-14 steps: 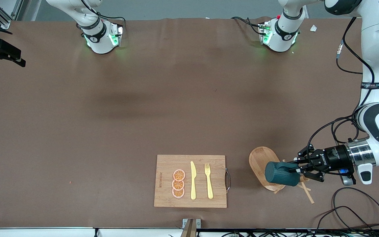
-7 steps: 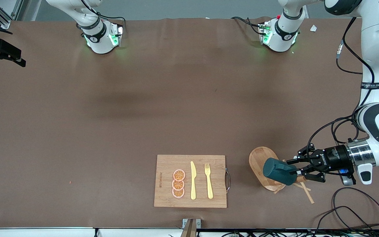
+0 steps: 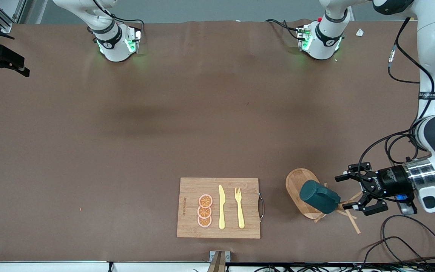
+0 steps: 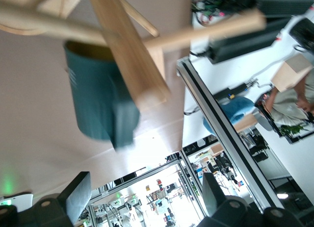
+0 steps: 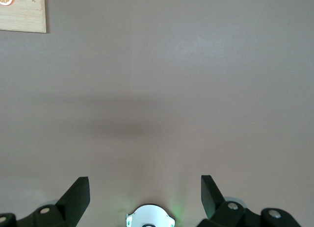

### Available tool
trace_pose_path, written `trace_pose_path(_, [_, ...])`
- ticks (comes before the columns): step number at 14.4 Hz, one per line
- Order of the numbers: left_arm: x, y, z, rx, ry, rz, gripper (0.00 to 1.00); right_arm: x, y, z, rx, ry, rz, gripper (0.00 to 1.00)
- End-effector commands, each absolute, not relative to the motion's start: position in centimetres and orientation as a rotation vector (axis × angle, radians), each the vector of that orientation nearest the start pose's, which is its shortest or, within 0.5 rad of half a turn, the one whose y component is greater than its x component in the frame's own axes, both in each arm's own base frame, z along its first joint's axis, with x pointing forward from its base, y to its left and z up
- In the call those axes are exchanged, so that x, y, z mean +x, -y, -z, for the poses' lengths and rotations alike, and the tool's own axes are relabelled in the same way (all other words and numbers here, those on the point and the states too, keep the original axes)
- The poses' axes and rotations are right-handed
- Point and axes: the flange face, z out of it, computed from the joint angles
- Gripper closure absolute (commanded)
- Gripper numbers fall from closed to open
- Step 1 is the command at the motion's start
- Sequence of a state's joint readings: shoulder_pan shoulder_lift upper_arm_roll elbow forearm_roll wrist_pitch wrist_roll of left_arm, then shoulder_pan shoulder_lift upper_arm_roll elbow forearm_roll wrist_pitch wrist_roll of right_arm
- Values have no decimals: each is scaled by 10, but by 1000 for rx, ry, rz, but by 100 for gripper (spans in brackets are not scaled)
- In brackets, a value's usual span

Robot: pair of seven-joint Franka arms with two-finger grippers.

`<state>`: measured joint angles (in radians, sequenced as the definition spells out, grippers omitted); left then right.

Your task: Pass cup and hang on rack

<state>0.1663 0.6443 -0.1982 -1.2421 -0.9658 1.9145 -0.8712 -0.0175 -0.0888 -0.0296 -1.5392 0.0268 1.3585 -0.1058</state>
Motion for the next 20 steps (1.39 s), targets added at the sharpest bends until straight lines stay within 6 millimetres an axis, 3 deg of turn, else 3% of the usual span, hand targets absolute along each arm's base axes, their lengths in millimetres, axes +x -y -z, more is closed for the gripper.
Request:
trace_pose_path(1, [728, 42, -492, 1796, -1176, 456, 0, 504, 21, -670, -3107, 113, -140, 0])
trace_pose_path(5, [700, 56, -546, 2043, -1108, 346, 0, 503, 22, -671, -3107, 111, -140, 0])
trace_pose_path(7, [679, 75, -570, 2240, -1055, 285, 0, 503, 22, -671, -3107, 111, -138, 0])
trace_pose_path(10, [649, 93, -583, 2584, -926, 232, 0, 504, 21, -670, -3107, 113, -140, 0])
trace_pose_path(12, [636, 82, -595, 2771, -742, 159, 0, 503, 21, -671, -3107, 115, -138, 0])
trace_pose_path(15, [630, 49, -598, 3005, -459, 84, 0, 503, 22, -671, -3107, 113, -140, 0])
trace_pose_path(18, [612, 52, -620, 3166, -249, 1, 0, 503, 23, -671, -3107, 115, -137, 0])
trace_pose_path(20, [584, 45, -634, 3200, -242, 31, 0, 503, 23, -671, -3107, 115, -135, 0])
